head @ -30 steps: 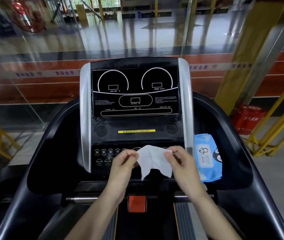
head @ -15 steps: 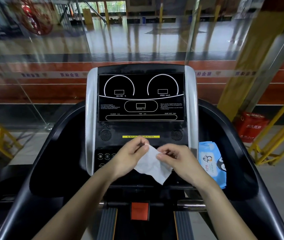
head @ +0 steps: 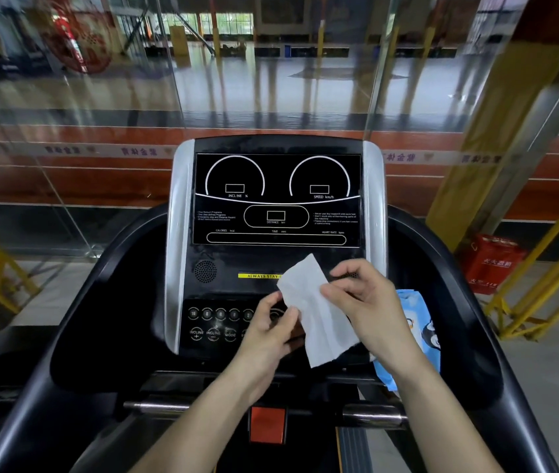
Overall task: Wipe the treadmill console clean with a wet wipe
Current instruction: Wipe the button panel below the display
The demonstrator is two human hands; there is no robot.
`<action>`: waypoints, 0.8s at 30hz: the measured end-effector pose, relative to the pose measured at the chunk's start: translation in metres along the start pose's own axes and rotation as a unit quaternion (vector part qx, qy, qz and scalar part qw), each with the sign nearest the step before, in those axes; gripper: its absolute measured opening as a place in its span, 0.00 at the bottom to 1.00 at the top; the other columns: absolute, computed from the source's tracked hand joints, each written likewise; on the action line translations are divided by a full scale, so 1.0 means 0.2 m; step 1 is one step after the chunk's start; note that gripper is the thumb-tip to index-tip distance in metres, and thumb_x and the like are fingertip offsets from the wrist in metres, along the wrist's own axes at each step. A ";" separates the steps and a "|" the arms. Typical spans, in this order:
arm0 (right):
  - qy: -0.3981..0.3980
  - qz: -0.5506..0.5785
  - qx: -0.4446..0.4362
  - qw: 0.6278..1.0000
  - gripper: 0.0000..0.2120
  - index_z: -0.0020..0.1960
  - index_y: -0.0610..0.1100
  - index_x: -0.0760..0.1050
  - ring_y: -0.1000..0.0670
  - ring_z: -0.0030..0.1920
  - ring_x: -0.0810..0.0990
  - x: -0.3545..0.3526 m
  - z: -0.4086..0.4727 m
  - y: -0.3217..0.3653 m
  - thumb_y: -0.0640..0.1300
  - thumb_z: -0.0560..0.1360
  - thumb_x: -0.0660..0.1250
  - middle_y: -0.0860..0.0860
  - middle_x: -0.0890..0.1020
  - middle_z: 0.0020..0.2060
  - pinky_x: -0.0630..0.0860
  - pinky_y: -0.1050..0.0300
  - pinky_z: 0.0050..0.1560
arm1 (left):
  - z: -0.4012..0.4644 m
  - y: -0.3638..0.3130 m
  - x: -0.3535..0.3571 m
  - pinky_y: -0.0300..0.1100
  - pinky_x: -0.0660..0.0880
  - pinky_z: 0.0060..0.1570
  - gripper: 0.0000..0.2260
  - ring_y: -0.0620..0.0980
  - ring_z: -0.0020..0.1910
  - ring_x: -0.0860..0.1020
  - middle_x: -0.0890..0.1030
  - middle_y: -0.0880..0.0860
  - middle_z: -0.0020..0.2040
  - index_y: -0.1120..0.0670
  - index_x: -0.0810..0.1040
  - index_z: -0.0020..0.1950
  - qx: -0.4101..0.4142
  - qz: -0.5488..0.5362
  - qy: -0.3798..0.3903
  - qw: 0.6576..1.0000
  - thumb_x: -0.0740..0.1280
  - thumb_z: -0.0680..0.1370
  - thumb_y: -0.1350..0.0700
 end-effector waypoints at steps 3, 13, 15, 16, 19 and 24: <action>-0.005 -0.013 -0.013 1.000 0.05 0.50 0.47 0.80 0.55 0.44 0.83 -0.03 -0.01 -0.03 0.39 0.78 0.74 0.51 0.86 0.39 0.77 0.56 0.54 | 0.00 -0.02 -0.02 0.55 0.79 0.64 0.19 0.54 0.53 0.84 0.84 0.61 0.49 0.45 0.73 0.68 0.048 0.036 -0.055 0.997 0.72 0.81 0.58; 0.000 -0.113 0.014 0.993 0.10 0.50 0.54 0.85 0.57 0.52 0.84 -0.05 -0.06 -0.23 0.39 0.80 0.72 0.59 0.87 0.48 0.79 0.56 0.59 | 0.01 -0.02 -0.09 0.48 0.76 0.53 0.10 0.47 0.45 0.81 0.86 0.49 0.44 0.47 0.82 0.45 0.164 0.173 -0.112 0.965 0.72 0.80 0.62; 0.017 -0.141 0.031 0.989 0.10 0.53 0.57 0.84 0.58 0.52 0.82 -0.04 -0.08 -0.26 0.42 0.78 0.74 0.59 0.86 0.48 0.79 0.57 0.59 | 0.02 -0.01 -0.11 0.50 0.79 0.56 0.08 0.47 0.47 0.82 0.86 0.48 0.46 0.46 0.84 0.47 0.172 0.217 -0.109 0.955 0.72 0.80 0.60; 0.031 -0.168 0.032 0.985 0.12 0.56 0.58 0.83 0.59 0.53 0.82 -0.03 -0.09 -0.27 0.44 0.77 0.76 0.59 0.85 0.49 0.78 0.58 0.59 | 0.02 -0.01 -0.11 0.51 0.79 0.58 0.08 0.46 0.49 0.83 0.86 0.47 0.47 0.45 0.84 0.49 0.170 0.238 -0.105 0.950 0.73 0.79 0.59; 0.035 -0.246 -0.006 0.969 0.18 0.59 0.59 0.82 0.60 0.56 0.79 0.01 -0.12 -0.28 0.46 0.73 0.80 0.62 0.81 0.52 0.74 0.63 0.58 | 0.02 0.00 -0.13 0.48 0.74 0.64 0.13 0.43 0.59 0.78 0.84 0.43 0.54 0.37 0.82 0.55 0.155 0.315 -0.064 0.934 0.77 0.76 0.53; -0.009 -0.259 -0.037 0.965 0.10 0.52 0.56 0.85 0.58 0.49 0.79 0.01 -0.13 -0.31 0.43 0.75 0.78 0.59 0.80 0.44 0.73 0.67 0.49 | 0.00 -0.02 -0.15 0.50 0.72 0.62 0.12 0.41 0.57 0.73 0.82 0.34 0.52 0.36 0.83 0.56 0.196 0.448 -0.061 0.870 0.77 0.75 0.49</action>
Point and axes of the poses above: each hand's wrist, its own z-axis towards the middle knuckle, its own x-axis out of the palm, y = z × x, the point moved 5 cm from there along z, towards the middle knuckle
